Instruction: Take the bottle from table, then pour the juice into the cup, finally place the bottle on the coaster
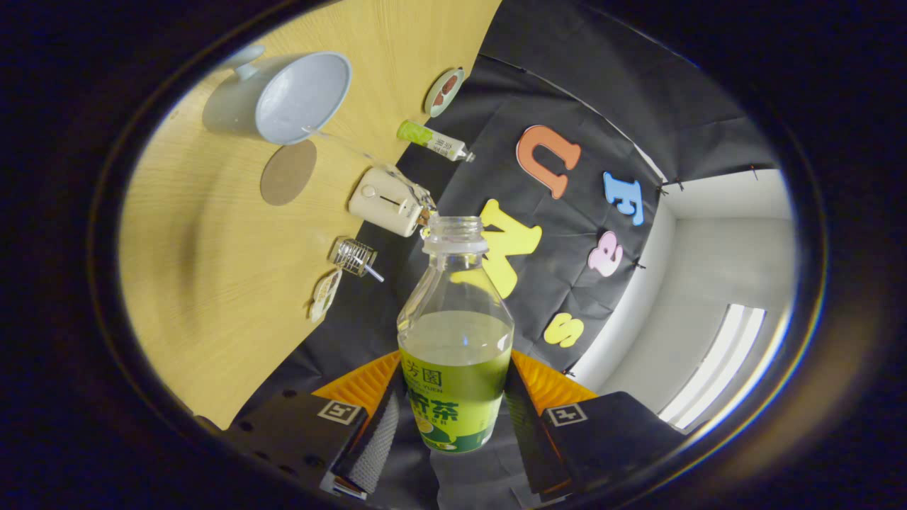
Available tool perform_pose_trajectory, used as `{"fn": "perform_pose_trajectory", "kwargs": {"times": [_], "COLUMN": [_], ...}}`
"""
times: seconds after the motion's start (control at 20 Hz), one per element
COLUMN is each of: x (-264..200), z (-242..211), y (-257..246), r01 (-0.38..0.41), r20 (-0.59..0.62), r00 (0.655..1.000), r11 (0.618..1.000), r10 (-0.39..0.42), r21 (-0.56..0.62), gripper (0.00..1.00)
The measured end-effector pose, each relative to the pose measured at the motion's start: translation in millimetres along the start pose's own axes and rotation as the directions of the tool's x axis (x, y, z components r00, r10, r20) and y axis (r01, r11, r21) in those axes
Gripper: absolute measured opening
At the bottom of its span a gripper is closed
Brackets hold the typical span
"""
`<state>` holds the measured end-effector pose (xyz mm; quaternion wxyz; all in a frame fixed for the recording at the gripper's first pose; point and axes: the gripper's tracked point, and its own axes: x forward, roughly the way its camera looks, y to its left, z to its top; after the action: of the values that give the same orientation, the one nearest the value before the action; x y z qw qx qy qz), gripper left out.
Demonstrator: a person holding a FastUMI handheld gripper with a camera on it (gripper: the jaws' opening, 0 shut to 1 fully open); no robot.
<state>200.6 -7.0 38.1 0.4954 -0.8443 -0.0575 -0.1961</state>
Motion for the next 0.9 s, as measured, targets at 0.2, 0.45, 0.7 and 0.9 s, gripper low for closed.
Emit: {"fn": "perform_pose_trajectory", "kwargs": {"times": [0.2,0.45,0.7,0.9], "x": [0,-3,-11,-18], "z": [1,7,18,22], "y": [-3,-21,-33,-36], "r01": [0.035,0.144,0.185,0.209], "r20": [0.008,0.034,0.073,0.087], "r00": [0.999,0.989,0.981,0.975], "r11": [0.999,0.988,0.981,0.975], "r10": [-0.035,-0.142,-0.181,-0.202], "r21": [-0.032,-0.054,-0.053,-0.079], "gripper": [0.80,0.80,0.80,0.80]}}
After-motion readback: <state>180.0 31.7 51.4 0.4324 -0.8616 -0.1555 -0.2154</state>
